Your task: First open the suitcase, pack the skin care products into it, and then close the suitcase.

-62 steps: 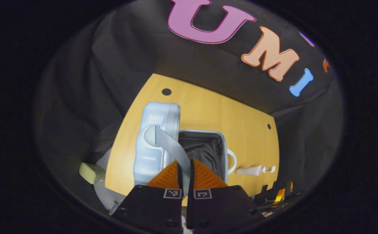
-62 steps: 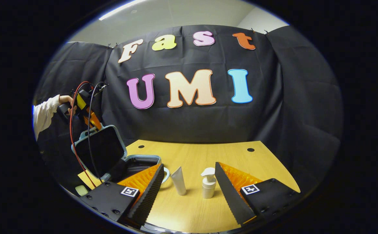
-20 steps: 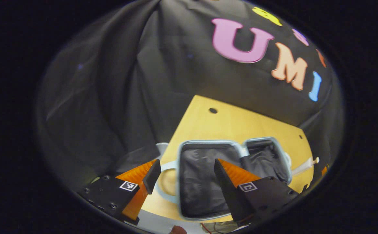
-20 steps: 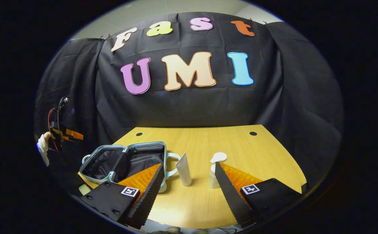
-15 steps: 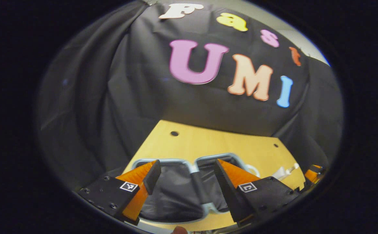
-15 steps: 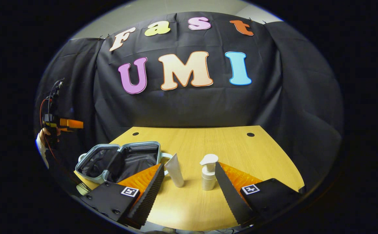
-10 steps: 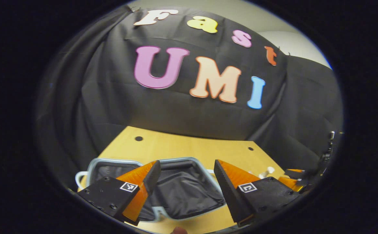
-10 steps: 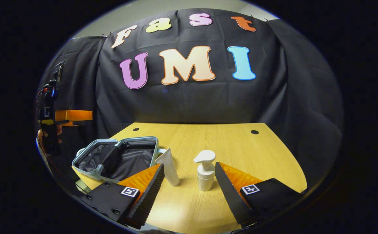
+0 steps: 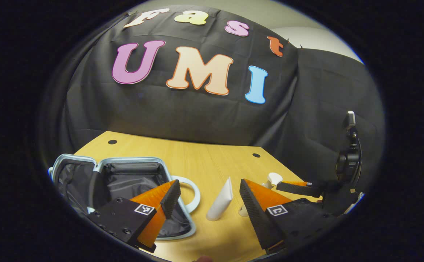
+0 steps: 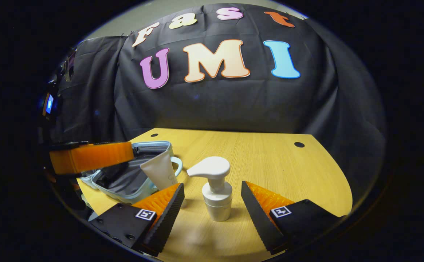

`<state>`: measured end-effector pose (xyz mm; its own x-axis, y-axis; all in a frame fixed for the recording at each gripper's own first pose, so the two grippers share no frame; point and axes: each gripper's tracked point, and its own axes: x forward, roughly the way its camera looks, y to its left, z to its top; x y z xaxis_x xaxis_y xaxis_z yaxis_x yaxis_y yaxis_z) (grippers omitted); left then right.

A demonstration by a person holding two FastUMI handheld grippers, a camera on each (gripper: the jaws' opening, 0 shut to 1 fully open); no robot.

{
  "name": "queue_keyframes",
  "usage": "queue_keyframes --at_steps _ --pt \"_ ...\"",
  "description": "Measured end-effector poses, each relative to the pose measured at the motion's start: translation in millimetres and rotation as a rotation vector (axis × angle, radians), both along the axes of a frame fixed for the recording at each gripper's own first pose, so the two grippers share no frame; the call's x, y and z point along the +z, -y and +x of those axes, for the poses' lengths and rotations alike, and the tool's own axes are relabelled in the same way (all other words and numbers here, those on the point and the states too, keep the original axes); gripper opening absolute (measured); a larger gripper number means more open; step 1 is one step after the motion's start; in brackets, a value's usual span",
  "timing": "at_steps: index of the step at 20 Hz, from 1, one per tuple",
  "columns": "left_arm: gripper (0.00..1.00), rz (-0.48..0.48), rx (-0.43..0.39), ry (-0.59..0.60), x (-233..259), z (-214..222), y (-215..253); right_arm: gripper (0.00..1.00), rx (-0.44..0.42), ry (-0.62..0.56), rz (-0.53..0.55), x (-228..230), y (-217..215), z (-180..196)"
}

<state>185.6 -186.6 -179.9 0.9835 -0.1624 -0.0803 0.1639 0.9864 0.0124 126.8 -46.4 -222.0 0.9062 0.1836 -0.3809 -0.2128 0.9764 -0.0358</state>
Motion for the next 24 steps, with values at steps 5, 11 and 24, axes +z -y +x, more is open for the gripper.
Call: queue_keyframes --at_steps 5,11,24 --pt "0.96 -0.045 0.08 -0.026 -43.2 32.6 14.3 0.98 0.064 -0.035 -0.014 -31.6 1.3 5.5" --pt "0.93 -0.031 0.141 -0.101 -84.5 64.8 14.4 0.98 0.097 -0.065 -0.037 -59.1 2.8 15.1" --pt "0.31 -0.015 0.133 -0.114 -40.9 57.8 4.5 0.61 0.055 -0.09 -0.037 -64.8 20.6 29.7"
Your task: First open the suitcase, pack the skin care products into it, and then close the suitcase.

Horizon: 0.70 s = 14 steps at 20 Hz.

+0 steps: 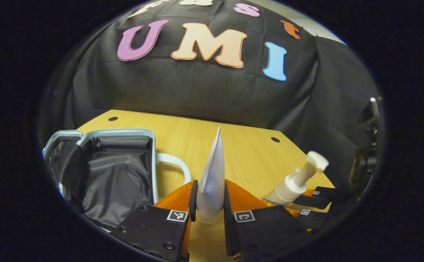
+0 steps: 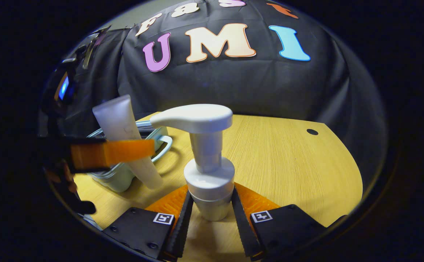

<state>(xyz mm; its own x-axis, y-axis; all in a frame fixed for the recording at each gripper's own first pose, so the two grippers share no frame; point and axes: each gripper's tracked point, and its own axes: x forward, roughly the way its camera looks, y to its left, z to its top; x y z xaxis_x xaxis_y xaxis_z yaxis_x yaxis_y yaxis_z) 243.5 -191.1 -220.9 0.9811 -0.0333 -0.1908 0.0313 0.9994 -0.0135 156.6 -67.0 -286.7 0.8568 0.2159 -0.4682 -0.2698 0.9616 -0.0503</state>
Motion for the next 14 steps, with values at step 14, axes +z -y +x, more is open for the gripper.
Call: queue_keyframes --at_steps 14 --pt "0.29 -0.087 0.08 -0.498 -19.3 -73.4 -175.6 0.6 -0.003 -0.068 0.064 76.1 -67.6 -26.6"
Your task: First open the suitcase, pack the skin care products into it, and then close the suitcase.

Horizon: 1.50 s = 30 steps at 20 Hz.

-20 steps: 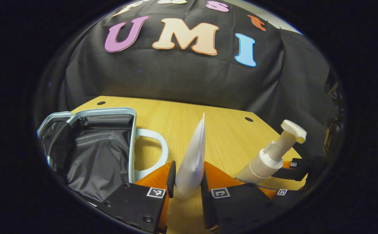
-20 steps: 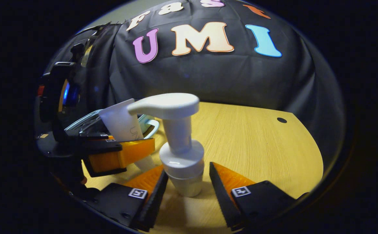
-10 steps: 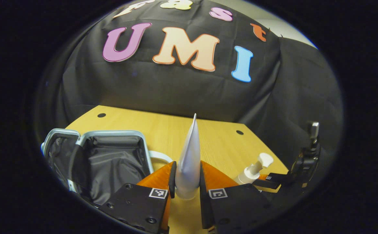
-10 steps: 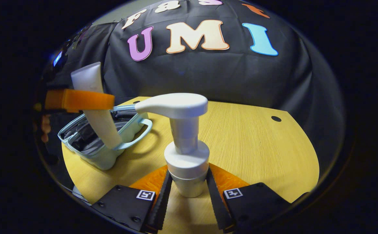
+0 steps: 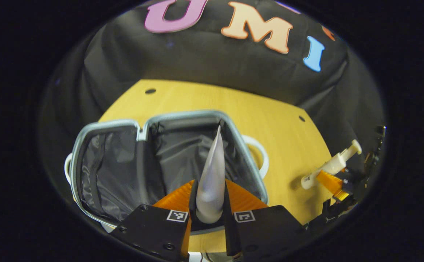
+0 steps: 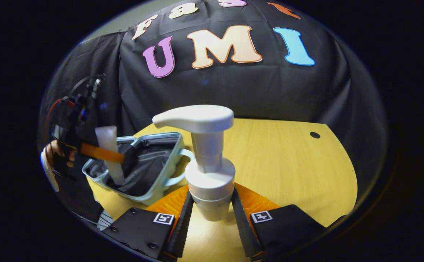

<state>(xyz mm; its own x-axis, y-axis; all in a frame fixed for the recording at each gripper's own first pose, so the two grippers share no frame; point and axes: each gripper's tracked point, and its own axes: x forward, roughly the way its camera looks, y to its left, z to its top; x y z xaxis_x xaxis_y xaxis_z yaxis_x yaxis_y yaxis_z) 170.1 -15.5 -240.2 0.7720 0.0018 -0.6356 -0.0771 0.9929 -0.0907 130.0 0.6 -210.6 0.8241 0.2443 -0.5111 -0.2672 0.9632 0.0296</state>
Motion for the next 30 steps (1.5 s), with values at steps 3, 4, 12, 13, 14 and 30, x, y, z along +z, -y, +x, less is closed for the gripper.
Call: queue_keyframes --at_steps 3,4,12,13,14,30 --pt "0.31 -0.089 -0.041 -0.134 -27.9 0.4 -2.2 0.62 0.03 -0.013 0.005 10.4 -38.3 -5.0" --pt "0.32 -0.109 -0.054 -0.154 -32.0 1.9 -3.9 0.62 0.045 -0.018 0.01 12.2 -53.0 -5.8" --pt "0.96 -0.152 -0.101 -0.09 -1.0 10.0 -28.4 0.62 0.17 -0.095 -0.013 -7.8 -154.8 -12.5" --pt "0.97 -0.165 -0.096 -0.065 10.3 8.1 -33.1 0.62 0.18 -0.106 -0.009 -9.7 -164.7 -12.3" --pt "0.97 -0.181 -0.087 -0.036 23.0 4.7 -38.9 0.62 0.187 -0.116 -0.012 -13.3 -172.7 -11.3" --pt "0.96 -0.188 0.5 0.216 130.4 -176.6 -310.1 0.62 0.084 -0.308 -0.082 -112.9 -208.2 18.7"
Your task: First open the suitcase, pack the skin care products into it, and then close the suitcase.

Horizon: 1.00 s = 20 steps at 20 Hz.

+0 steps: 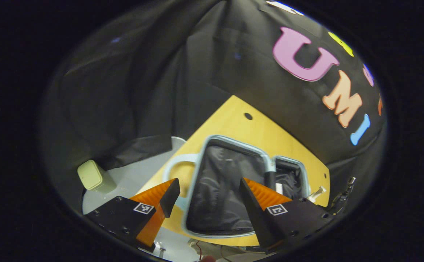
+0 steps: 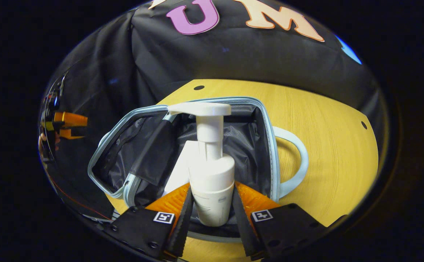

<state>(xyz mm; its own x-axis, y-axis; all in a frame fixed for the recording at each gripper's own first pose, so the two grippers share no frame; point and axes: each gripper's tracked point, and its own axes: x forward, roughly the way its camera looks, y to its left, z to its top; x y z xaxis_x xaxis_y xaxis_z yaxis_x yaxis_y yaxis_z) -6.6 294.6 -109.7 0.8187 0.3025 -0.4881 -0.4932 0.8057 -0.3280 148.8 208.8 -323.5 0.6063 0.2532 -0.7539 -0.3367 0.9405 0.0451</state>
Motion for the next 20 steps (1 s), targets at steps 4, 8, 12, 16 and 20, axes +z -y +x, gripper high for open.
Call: queue_keyframes --at_steps 4,8,12,16,20 --pt "0.96 -0.051 0.066 -0.007 -26.6 -16.3 -48.1 0.62 -0.031 -0.021 -0.025 -11.2 4.5 6.6" --pt "0.96 -0.151 0.061 0.012 -56.9 -5.9 -64.5 0.6 -0.048 -0.037 -0.021 -15.2 5.2 7.6" --pt "0.96 -0.198 0.068 0.02 -70.7 6.4 -70.8 0.66 -0.083 -0.007 0.072 9.3 -2.4 13.5" --pt "0.96 -0.239 0.049 0.033 -75.4 20.5 -64.7 0.94 -0.128 0.088 0.164 59.6 10.4 16.2" --pt "0.92 -0.309 0.035 0.054 -83.4 31.3 -63.9 0.98 -0.173 0.205 0.17 120.9 44.7 8.8"
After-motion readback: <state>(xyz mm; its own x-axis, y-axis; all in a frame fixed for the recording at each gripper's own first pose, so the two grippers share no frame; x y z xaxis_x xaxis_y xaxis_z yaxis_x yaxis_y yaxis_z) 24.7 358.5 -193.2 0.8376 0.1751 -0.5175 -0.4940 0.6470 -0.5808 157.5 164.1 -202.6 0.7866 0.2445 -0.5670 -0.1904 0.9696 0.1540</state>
